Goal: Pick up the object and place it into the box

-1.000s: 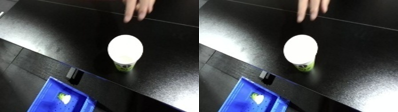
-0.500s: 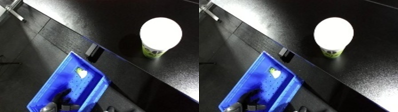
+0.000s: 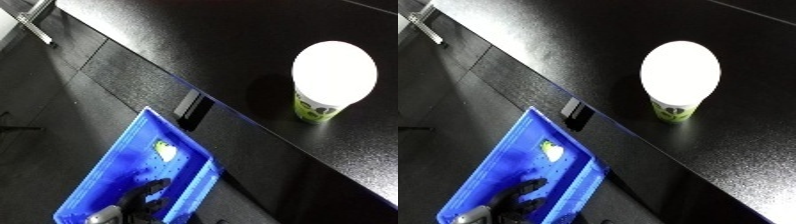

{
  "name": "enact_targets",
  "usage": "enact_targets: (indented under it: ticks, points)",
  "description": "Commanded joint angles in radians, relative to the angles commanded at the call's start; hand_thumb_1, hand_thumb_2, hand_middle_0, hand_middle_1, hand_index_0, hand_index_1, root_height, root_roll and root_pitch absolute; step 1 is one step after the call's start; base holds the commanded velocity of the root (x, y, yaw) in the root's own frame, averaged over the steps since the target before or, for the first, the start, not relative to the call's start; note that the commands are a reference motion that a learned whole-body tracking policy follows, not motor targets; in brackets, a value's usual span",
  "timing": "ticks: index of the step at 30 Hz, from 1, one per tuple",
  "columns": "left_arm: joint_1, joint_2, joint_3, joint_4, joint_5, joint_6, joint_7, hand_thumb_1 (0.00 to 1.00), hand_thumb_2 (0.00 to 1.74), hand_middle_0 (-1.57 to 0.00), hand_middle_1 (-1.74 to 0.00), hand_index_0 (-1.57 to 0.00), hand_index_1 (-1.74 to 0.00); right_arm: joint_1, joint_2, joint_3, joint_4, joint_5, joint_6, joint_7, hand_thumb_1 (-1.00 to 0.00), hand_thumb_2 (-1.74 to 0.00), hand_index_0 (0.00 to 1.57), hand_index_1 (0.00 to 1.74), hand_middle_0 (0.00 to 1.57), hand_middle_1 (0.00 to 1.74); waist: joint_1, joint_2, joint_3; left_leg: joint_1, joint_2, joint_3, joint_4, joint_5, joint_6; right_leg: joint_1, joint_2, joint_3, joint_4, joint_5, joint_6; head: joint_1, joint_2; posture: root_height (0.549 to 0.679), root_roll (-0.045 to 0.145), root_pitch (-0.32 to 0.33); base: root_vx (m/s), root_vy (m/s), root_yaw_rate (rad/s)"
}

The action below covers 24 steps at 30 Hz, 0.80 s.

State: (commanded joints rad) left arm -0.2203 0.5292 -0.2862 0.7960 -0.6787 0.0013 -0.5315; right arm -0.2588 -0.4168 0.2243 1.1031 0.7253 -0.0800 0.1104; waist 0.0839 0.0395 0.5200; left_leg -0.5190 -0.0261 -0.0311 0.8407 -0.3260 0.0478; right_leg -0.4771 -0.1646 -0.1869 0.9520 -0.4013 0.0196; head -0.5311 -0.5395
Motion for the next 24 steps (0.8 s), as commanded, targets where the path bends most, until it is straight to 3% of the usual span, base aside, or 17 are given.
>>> enact_targets:
  ticks: [6,13,19,24]
  points:
    - [0.055,0.116,-0.03,-0.293,-0.136,0.14,-0.166,0.0,0.0,0.0,0.0,0.0,0.0,0.035,-0.019,-0.017,-0.019,0.024,-0.008,0.005,0.0,0.0,0.0,0.0,0.0,0.0,0.013,0.016,0.0,-0.004,-0.005,-0.008,-0.003,-0.004,-0.0009,0.001,-0.0081,-0.006,-0.004,0.008,0.0059,0.076,0.014,0.616,0.032,-0.009,-0.006,0.003,0.1]
    - [0.08,0.218,0.02,-0.66,-0.372,0.275,-0.256,0.0,0.0,0.0,0.0,0.0,0.0,0.075,-0.026,-0.033,-0.028,0.063,-0.019,0.01,0.0,0.0,0.0,0.0,0.0,0.0,0.037,0.026,0.0,-0.003,-0.011,-0.022,-0.004,-0.009,-0.0026,0.006,-0.017,-0.015,-0.008,0.015,0.0097,0.176,0.005,0.617,0.026,-0.008,0.003,-0.029,0.148]
    - [0.055,0.241,0.075,-0.865,-0.5,0.347,-0.358,0.0,0.0,0.0,0.0,0.0,0.0,0.095,-0.014,-0.046,-0.006,0.086,-0.031,0.022,0.0,0.0,0.0,0.0,0.0,0.0,0.054,0.026,0.0,0.006,-0.017,-0.033,-0.007,-0.012,-0.0052,0.016,-0.0203,-0.021,-0.007,0.017,0.0089,0.233,-0.006,0.617,0.023,-0.013,0.02,-0.037,0.125]
    - [0.006,0.205,0.136,-0.961,-0.67,0.347,-0.35,0.0,0.0,0.0,0.0,0.0,0.0,0.107,0.007,-0.056,0.013,0.091,-0.045,0.038,0.0,0.0,0.0,0.0,0.0,0.0,0.06,0.014,0.0,0.016,-0.023,-0.04,-0.012,-0.014,-0.0064,0.02,-0.0209,-0.026,-0.007,0.016,0.0081,0.254,-0.013,0.617,0.022,-0.017,0.025,-0.039,0.06]
